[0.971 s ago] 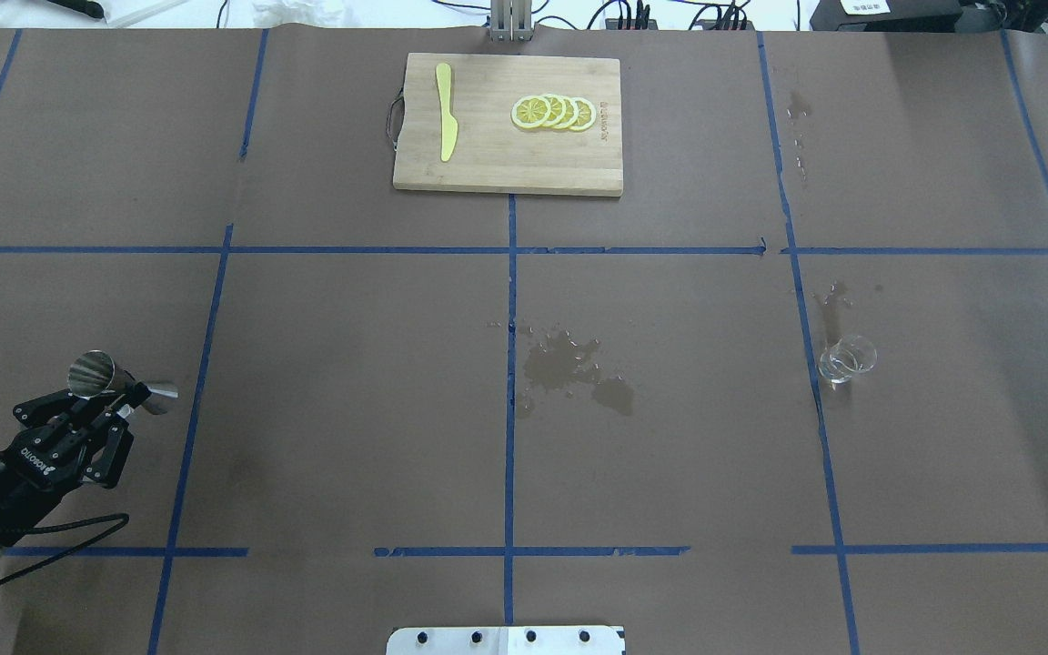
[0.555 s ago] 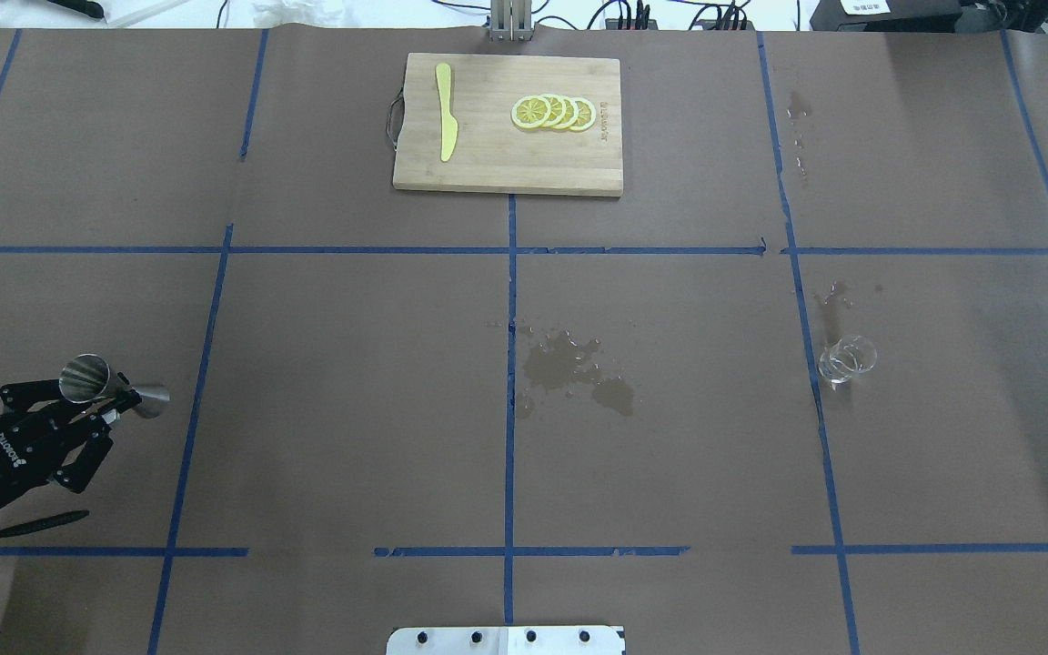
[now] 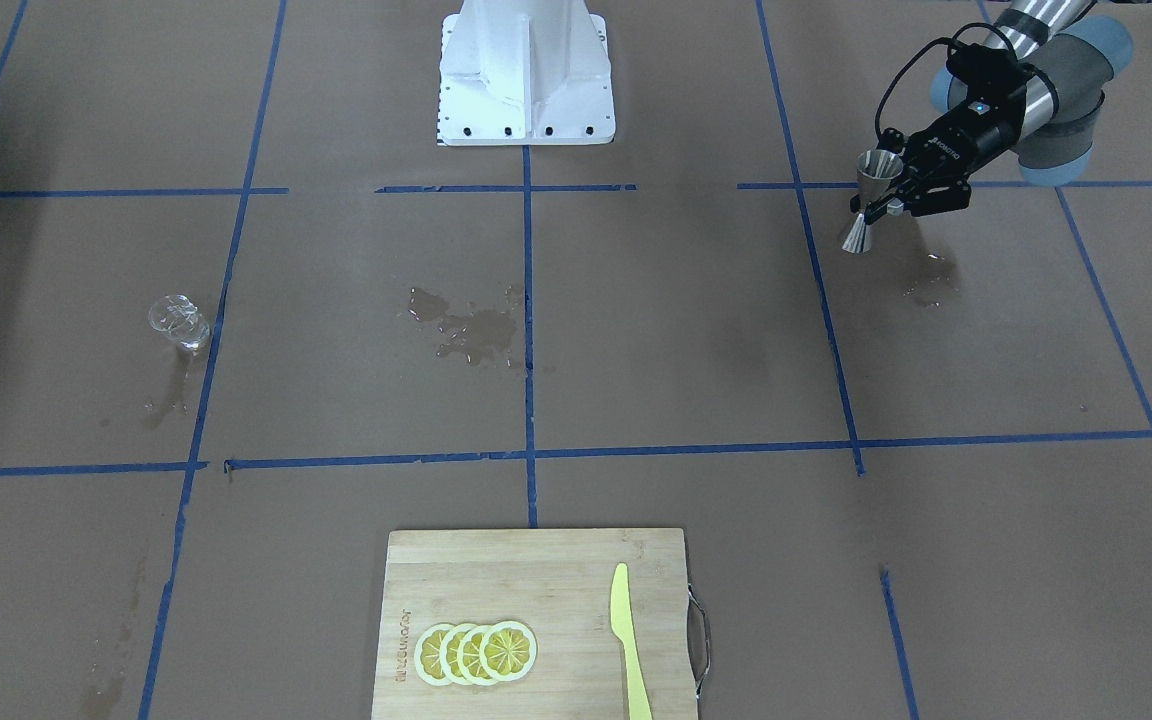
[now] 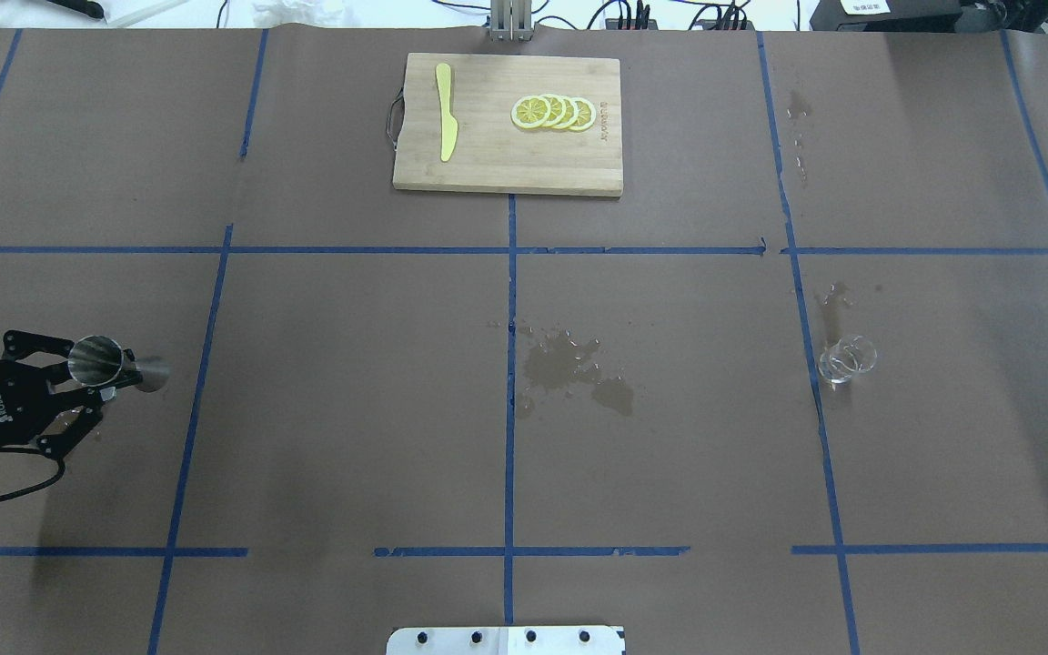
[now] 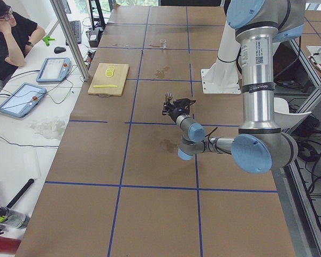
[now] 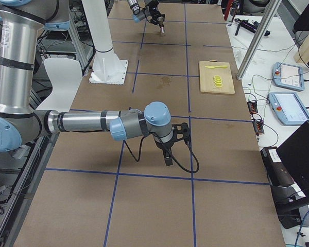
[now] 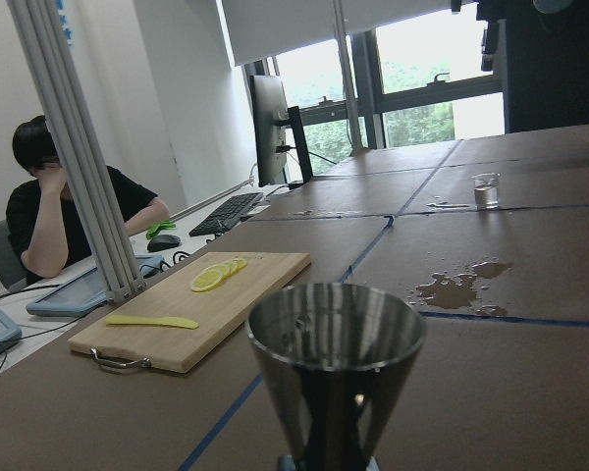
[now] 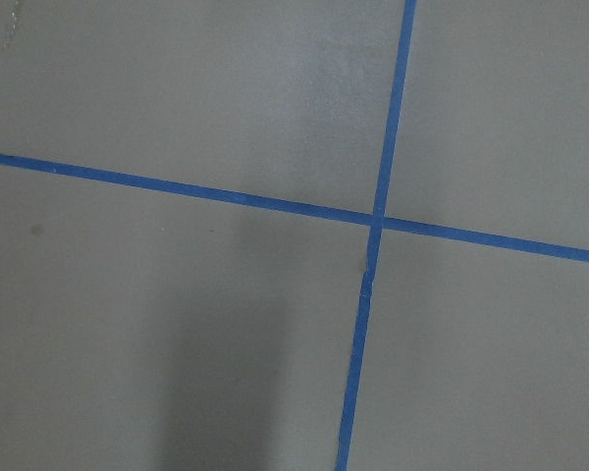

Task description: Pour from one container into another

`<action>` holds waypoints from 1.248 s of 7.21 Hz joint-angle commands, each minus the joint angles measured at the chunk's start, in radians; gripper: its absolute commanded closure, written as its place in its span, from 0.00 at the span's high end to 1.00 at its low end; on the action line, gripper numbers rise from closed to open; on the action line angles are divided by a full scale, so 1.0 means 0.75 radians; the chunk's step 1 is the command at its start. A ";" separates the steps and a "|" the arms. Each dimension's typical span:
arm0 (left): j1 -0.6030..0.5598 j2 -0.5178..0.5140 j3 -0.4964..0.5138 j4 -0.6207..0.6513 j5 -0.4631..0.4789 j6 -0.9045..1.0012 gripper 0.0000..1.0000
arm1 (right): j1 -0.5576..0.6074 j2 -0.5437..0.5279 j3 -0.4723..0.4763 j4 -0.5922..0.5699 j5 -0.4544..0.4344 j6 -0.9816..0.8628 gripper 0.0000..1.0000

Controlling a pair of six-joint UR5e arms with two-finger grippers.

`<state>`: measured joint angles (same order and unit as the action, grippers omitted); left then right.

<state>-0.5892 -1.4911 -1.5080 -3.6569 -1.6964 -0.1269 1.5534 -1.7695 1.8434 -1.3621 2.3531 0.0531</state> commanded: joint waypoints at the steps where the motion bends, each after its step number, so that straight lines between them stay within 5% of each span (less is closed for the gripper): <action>1: -0.185 -0.252 0.008 0.305 -0.408 0.006 0.00 | -0.001 -0.001 -0.001 0.000 0.000 0.001 1.00; 5: -0.166 -0.694 0.175 0.564 -0.463 -0.121 0.00 | 0.001 -0.005 0.003 0.000 0.002 0.025 1.00; 9: -0.033 -0.944 0.255 0.746 -0.406 -0.115 0.00 | 0.001 -0.009 0.001 0.000 0.000 0.031 1.00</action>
<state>-0.6520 -2.1489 -1.3401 -3.1124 -2.0260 -0.2130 1.5538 -1.7752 1.8441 -1.3622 2.3533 0.0748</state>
